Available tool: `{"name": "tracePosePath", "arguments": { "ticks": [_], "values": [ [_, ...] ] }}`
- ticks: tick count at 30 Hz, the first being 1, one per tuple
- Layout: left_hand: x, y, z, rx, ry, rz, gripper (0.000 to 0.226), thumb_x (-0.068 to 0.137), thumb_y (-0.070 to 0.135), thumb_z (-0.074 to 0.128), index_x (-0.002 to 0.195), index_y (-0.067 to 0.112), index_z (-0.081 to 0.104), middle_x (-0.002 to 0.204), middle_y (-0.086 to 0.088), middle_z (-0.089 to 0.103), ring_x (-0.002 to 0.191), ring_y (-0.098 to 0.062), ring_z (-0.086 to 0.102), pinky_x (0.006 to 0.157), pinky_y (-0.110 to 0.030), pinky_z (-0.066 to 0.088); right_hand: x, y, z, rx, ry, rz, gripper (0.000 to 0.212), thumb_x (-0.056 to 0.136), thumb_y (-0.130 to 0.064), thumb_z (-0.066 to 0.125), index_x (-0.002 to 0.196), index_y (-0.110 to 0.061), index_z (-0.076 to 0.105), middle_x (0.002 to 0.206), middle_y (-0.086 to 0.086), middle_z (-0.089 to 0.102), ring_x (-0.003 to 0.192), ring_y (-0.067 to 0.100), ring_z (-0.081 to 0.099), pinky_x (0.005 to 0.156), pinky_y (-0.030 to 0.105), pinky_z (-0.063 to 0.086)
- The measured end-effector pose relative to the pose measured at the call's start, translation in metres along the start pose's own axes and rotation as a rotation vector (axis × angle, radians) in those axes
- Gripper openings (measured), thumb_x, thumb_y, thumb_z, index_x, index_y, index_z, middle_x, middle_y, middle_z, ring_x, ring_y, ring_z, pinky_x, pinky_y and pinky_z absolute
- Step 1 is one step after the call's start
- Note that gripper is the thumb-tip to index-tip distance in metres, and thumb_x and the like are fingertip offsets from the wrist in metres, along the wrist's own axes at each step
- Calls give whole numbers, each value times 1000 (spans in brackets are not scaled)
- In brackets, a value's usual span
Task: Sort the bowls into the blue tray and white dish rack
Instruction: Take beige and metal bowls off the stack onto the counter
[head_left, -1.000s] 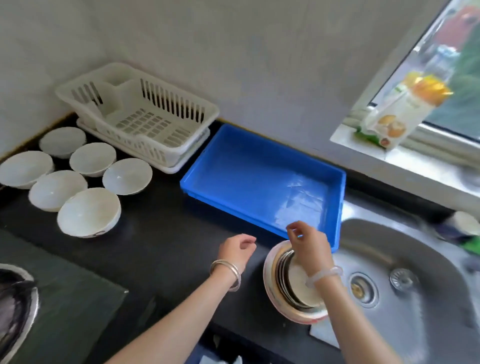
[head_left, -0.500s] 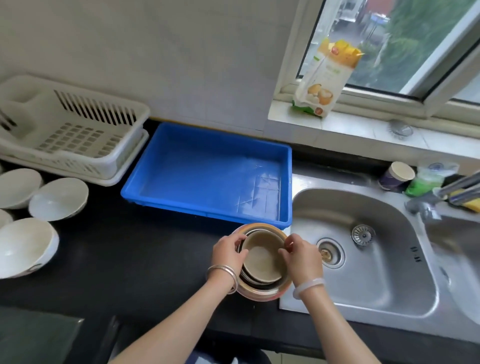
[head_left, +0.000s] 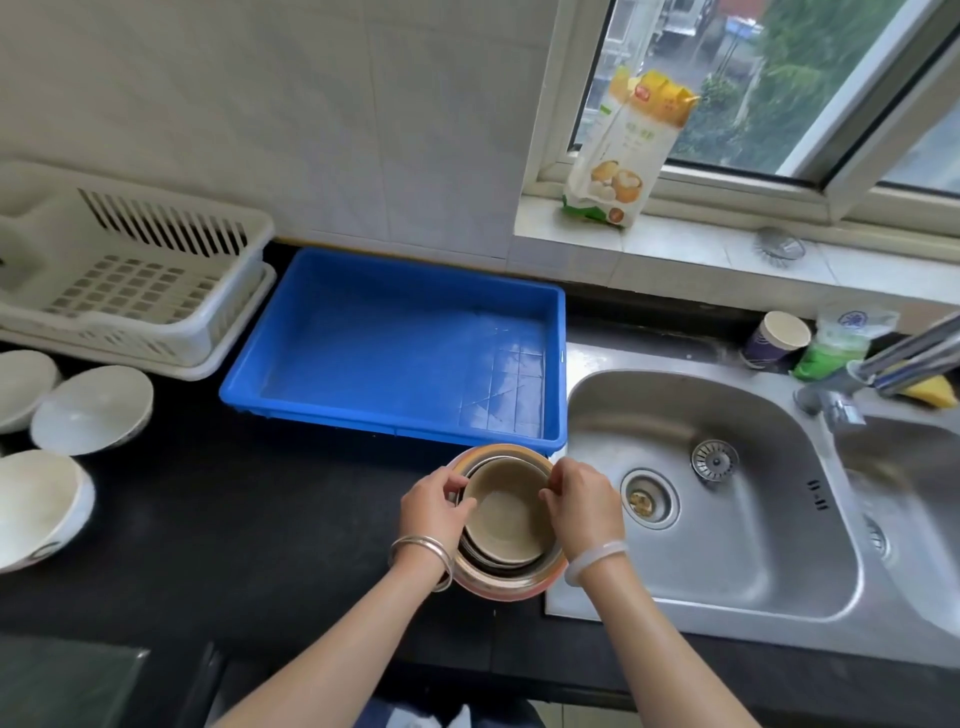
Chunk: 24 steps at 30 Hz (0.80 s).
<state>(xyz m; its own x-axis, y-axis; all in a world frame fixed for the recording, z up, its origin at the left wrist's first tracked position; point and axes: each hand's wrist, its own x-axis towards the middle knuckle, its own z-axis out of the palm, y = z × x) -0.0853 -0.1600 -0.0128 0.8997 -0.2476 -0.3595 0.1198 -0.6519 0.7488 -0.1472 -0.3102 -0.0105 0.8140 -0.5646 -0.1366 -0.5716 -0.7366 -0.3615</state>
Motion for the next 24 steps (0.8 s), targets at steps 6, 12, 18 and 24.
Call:
{"name": "tracePosePath", "arguments": {
  "ticks": [6, 12, 18, 24],
  "values": [
    [1, -5, -2, -45, -30, -13, 9, 82, 21, 66, 90, 23, 62, 84, 8, 60, 73, -5, 57, 59, -11, 40, 1, 4, -6, -48, 10, -9, 10, 88, -24, 56, 89, -13, 57, 93, 8, 69, 88, 31, 62, 63, 29, 34],
    [2, -4, -4, -81, -39, -47, 9, 89, 24, 56, 84, 21, 63, 86, 0, 67, 83, -16, 63, 75, -30, 52, 3, 11, -15, 127, -83, 44, 9, 88, -21, 58, 84, -15, 52, 86, 10, 69, 81, 33, 62, 62, 30, 39],
    [2, 3, -2, -33, -16, -89, 7, 84, 19, 63, 78, 20, 62, 89, 0, 64, 84, -14, 59, 70, -24, 44, 0, 20, -28, 362, -102, 127, 15, 86, -14, 60, 75, -18, 50, 70, 12, 70, 59, 30, 66, 62, 37, 54],
    [1, 8, -9, -102, 13, -72, 15, 85, 18, 62, 71, 22, 58, 72, 9, 59, 73, -8, 56, 64, -20, 44, -1, 20, -49, 460, -110, 148, 7, 86, -13, 60, 84, -19, 63, 71, 9, 72, 52, 19, 68, 54, 27, 58]
  ]
}}
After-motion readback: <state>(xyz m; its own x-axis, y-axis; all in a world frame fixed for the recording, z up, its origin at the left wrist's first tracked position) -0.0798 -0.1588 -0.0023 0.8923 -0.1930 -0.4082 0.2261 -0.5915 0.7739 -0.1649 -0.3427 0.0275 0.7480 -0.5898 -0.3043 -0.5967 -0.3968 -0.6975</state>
